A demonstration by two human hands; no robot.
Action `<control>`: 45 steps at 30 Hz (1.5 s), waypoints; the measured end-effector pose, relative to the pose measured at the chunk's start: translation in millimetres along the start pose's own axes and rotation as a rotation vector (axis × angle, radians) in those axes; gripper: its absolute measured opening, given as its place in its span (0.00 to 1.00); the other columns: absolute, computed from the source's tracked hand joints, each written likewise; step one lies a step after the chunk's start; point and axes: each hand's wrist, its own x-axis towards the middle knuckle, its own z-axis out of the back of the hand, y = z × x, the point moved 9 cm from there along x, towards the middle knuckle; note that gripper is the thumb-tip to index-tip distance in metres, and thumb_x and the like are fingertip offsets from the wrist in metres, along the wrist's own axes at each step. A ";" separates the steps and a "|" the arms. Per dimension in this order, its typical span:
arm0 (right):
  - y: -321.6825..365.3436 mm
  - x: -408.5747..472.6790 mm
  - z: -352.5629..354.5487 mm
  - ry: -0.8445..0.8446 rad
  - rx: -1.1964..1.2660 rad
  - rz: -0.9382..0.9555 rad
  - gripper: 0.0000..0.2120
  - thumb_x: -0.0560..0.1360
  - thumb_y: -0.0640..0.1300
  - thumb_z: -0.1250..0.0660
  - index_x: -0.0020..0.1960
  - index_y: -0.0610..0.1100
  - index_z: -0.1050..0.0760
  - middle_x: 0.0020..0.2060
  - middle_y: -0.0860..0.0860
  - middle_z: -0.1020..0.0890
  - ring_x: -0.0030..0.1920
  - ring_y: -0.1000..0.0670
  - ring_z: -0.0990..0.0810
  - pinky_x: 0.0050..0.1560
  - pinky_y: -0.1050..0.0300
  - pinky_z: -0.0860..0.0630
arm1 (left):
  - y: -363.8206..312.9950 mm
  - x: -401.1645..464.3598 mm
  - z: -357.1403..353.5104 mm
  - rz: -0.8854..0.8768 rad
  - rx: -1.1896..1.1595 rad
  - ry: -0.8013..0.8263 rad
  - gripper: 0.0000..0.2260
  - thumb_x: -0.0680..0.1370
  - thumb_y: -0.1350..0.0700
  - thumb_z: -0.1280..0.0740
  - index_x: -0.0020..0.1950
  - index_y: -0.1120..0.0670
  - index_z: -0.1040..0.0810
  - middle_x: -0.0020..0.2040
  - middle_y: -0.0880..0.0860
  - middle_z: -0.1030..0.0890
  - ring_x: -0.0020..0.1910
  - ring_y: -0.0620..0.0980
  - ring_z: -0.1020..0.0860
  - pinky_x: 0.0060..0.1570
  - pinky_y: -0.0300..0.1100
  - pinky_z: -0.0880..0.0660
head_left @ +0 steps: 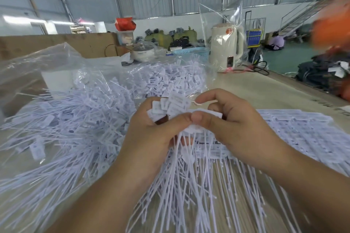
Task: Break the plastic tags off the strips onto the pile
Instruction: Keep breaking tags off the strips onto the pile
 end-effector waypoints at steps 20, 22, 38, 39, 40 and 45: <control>-52.9 -3.3 -28.7 0.004 0.063 -0.353 0.29 0.75 0.46 0.29 0.71 0.52 0.38 0.55 0.53 0.28 0.42 0.46 0.17 0.46 0.48 0.19 | 16.3 6.0 1.3 -0.148 1.314 0.003 0.17 0.77 0.45 0.37 0.64 0.47 0.27 0.60 0.47 0.30 0.59 0.49 0.39 0.59 0.44 0.39; -47.4 -3.3 -28.2 0.022 -0.028 -0.287 0.33 0.73 0.47 0.28 0.73 0.53 0.40 0.59 0.57 0.29 0.49 0.55 0.19 0.49 0.54 0.19 | 15.2 7.8 4.2 -0.144 1.334 -0.011 0.18 0.77 0.43 0.37 0.64 0.48 0.27 0.61 0.47 0.30 0.61 0.50 0.38 0.60 0.45 0.39; -9.6 -5.4 -20.7 0.032 -0.594 0.048 0.22 0.75 0.51 0.34 0.68 0.49 0.29 0.63 0.57 0.33 0.58 0.60 0.30 0.52 0.77 0.35 | -1.0 2.2 13.1 -0.027 1.184 -0.014 0.19 0.73 0.34 0.37 0.60 0.40 0.29 0.38 0.43 0.21 0.42 0.43 0.22 0.53 0.49 0.25; -6.8 -3.1 -13.8 0.014 -0.615 0.060 0.20 0.75 0.50 0.34 0.65 0.48 0.26 0.60 0.58 0.30 0.56 0.60 0.30 0.51 0.78 0.36 | -1.3 2.1 12.2 -0.035 1.173 -0.006 0.18 0.74 0.35 0.37 0.60 0.41 0.28 0.37 0.43 0.22 0.42 0.42 0.22 0.54 0.50 0.26; -5.3 -0.7 -6.1 -0.014 -0.643 0.064 0.17 0.75 0.49 0.34 0.63 0.48 0.24 0.58 0.57 0.28 0.55 0.60 0.29 0.50 0.78 0.36 | -0.9 2.0 10.8 -0.040 1.167 0.006 0.18 0.74 0.36 0.36 0.60 0.41 0.28 0.36 0.43 0.23 0.42 0.42 0.22 0.54 0.50 0.26; -40.5 5.4 12.6 0.087 -0.885 -0.162 0.15 0.78 0.50 0.37 0.61 0.47 0.24 0.59 0.51 0.23 0.53 0.51 0.25 0.50 0.60 0.30 | 4.0 -1.1 1.6 -0.098 1.171 0.054 0.21 0.74 0.35 0.37 0.62 0.43 0.28 0.45 0.40 0.28 0.51 0.44 0.28 0.59 0.49 0.29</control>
